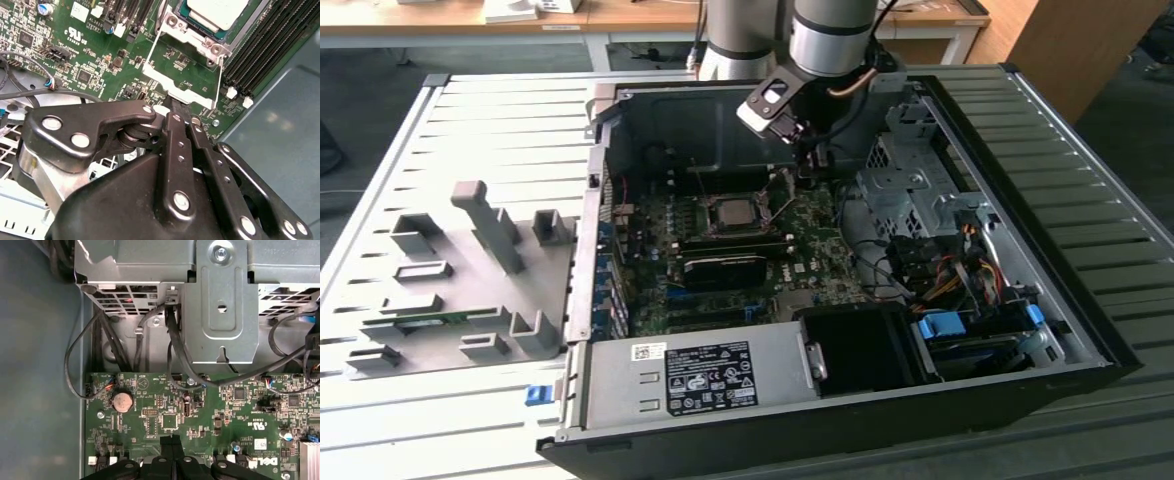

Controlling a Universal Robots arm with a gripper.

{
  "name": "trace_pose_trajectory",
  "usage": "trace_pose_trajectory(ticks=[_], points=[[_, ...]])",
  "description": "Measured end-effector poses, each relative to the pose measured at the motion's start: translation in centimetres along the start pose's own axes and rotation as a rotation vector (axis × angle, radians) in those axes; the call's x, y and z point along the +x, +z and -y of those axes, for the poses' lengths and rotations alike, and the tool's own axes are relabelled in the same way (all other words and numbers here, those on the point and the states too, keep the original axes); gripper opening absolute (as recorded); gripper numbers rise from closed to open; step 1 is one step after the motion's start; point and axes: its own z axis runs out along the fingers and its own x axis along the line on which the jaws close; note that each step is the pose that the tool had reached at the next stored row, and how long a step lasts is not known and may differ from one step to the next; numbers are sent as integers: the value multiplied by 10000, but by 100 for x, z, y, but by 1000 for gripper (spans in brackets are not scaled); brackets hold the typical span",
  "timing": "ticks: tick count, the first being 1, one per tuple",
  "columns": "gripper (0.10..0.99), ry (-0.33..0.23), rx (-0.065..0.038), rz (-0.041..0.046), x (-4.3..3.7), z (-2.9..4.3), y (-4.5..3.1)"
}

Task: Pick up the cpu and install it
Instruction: 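Close the cpu cover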

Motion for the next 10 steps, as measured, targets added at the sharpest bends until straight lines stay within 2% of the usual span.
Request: trace_pose_trajectory(ticks=[10], points=[[106,0,0,0,6,80,3]])
